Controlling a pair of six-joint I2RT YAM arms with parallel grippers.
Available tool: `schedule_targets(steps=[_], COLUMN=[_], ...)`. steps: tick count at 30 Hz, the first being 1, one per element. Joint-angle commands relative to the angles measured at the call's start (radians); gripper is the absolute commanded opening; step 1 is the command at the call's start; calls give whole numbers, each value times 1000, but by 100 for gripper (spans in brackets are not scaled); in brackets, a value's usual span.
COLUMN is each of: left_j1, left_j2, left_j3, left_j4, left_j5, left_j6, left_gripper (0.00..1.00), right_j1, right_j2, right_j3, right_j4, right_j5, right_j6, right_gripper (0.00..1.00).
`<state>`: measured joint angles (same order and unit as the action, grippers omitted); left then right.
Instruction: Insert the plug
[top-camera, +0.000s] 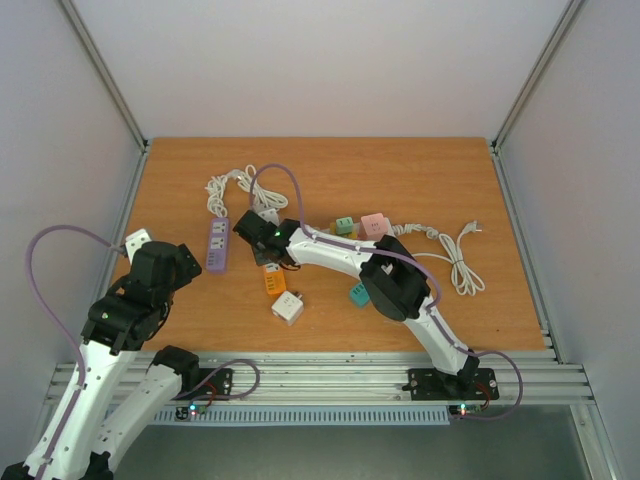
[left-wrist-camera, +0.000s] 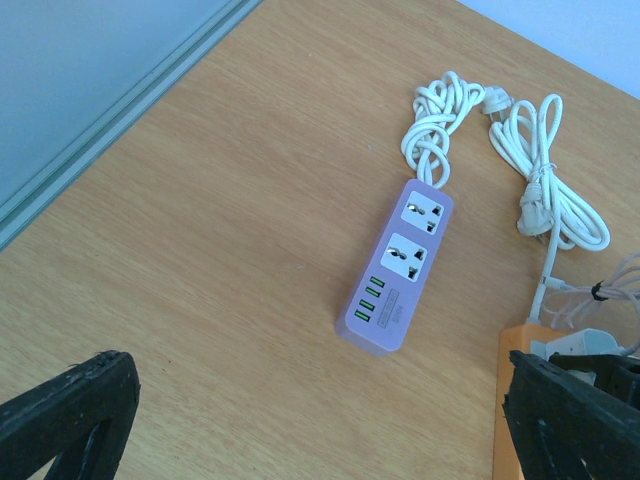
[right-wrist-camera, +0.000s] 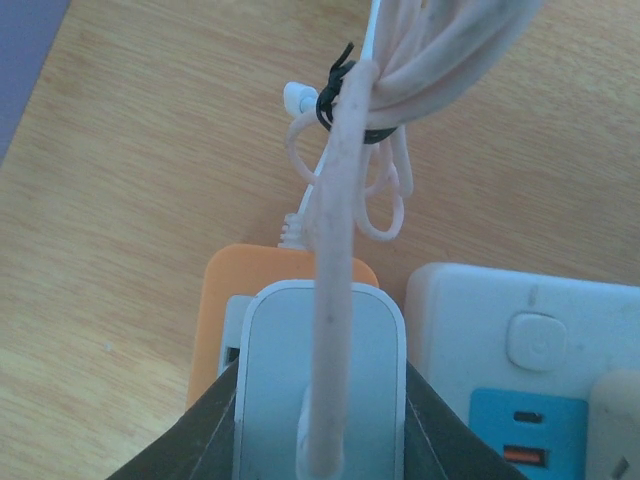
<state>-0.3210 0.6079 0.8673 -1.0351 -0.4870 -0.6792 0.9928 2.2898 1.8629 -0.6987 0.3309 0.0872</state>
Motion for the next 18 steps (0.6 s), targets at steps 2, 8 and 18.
schedule_targets(steps=[2, 8, 18], left_j1=[-1, 0, 0], left_j2=[-12, -12, -4], left_j3=[-10, -10, -11], left_j4=[47, 47, 49], left_j5=[-13, -18, -21], left_j6=[8, 8, 9], left_gripper=[99, 99, 99], right_j1=[-9, -26, -26], right_j2=[135, 134, 52], right_j3=[-78, -123, -12], right_j4=[-70, -25, -106], right_j5=[-111, -176, -94], right_j6=[29, 32, -24], right_gripper=[7, 7, 31])
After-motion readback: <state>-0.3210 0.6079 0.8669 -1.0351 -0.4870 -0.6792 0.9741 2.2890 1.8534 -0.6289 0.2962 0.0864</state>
